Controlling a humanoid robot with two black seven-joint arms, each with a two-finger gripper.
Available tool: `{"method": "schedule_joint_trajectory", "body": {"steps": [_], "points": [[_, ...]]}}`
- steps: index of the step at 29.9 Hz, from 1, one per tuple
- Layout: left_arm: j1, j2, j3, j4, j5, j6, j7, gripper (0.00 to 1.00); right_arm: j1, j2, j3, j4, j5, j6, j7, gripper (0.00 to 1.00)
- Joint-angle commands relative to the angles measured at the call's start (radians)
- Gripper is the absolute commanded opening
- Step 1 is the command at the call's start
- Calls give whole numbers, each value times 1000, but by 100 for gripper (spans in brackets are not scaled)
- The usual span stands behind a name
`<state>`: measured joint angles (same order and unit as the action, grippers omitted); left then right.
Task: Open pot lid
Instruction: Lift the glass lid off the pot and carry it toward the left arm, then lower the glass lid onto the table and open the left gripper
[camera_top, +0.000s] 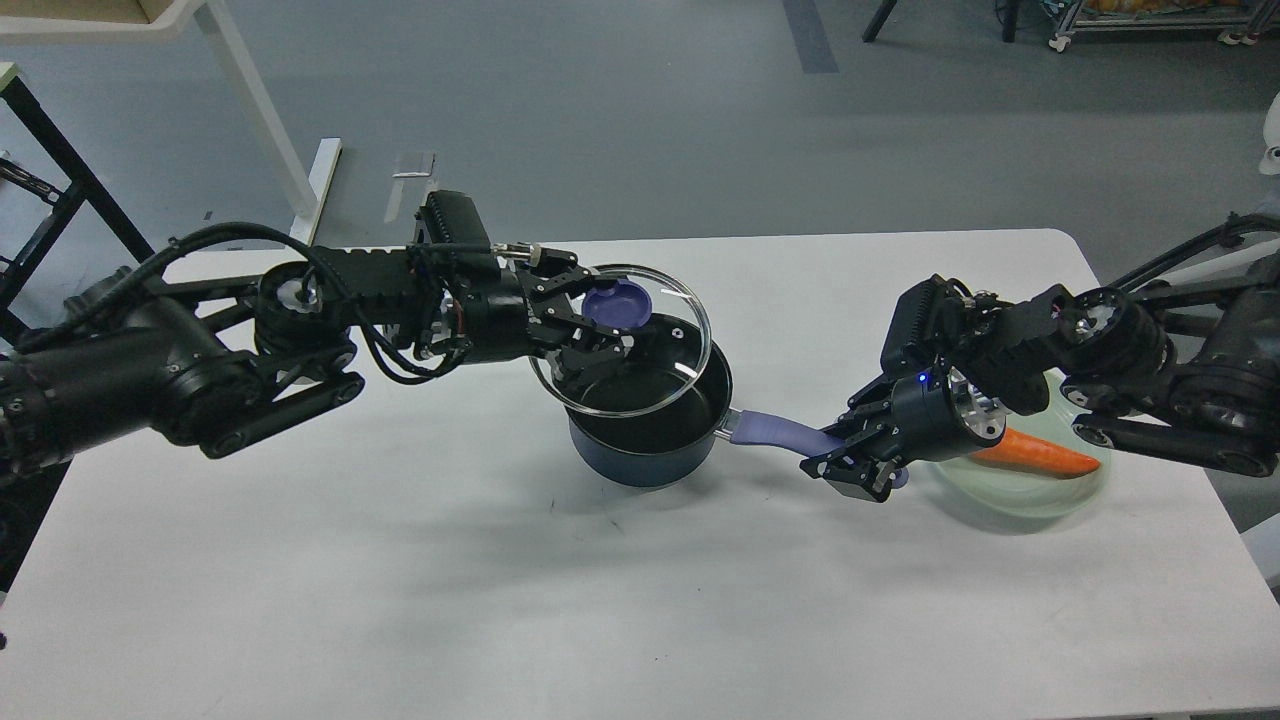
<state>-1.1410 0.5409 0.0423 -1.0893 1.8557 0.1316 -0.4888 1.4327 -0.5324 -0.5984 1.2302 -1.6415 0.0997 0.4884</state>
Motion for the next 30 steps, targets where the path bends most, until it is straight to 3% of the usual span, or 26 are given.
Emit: {"method": "schedule_joint_trajectory", "body": {"steps": [1,4,11,19,30], "points": [[3,137,7,-70,-15,6,0,31,0,0,0,0,-1,0,0,31],[36,241,17,-93,-20,22,0,31,0,3,0,0,-1,0,0,31],[211,373,17,-75,-42,144,0,32,0,8,2,0,0,0,0,31],[377,378,16,26,-52,276,0,33,2,8,0,-1,-1,0,0,31],[478,369,14,77,-50,322,0,37,0,15,2,-8,-1,0,0,31]]}}
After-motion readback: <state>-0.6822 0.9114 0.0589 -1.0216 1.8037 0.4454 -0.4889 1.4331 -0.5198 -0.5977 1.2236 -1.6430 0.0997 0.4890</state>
